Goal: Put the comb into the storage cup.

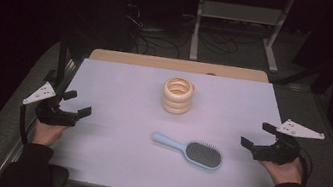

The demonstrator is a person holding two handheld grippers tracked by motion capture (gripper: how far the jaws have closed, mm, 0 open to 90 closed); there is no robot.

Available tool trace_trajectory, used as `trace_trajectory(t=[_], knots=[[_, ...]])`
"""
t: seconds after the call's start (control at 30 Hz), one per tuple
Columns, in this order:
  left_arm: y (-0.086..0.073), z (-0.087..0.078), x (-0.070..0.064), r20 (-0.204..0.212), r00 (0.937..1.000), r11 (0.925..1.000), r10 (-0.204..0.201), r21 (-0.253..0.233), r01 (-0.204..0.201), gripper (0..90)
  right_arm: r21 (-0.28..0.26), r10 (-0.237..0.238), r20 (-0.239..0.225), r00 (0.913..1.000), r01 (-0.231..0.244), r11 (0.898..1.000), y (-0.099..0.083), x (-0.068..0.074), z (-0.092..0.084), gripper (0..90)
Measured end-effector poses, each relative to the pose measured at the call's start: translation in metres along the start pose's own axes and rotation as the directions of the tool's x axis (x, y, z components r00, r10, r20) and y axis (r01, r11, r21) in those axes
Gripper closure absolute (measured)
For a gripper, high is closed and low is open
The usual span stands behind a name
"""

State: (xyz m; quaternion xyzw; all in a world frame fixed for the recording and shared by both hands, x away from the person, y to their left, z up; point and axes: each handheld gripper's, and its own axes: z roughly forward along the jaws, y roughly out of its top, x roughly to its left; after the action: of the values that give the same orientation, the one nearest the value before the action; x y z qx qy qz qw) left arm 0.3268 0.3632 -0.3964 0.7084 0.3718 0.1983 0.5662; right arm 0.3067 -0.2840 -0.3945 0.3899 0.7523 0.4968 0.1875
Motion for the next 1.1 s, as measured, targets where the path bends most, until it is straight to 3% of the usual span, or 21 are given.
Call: trace_trajectory(t=[0.8, 1.1], knots=[[0.003, -0.004, -0.002, 0.002, 1.0000, 0.9999, -0.006, 0.009, 0.006, 0.0, -0.004, -0.001, -0.002, 1.0000, 0.001, 1.000, 0.000, 0.003, -0.002, 0.0], [0.013, -0.005, -0.009, -0.002, 0.9989, 0.9971, 0.047, 0.060, -0.047, 0.0, -0.006, 0.000, 0.004, 1.0000, 0.000, 1.000, -0.001, 0.003, -0.004, 0.0]])
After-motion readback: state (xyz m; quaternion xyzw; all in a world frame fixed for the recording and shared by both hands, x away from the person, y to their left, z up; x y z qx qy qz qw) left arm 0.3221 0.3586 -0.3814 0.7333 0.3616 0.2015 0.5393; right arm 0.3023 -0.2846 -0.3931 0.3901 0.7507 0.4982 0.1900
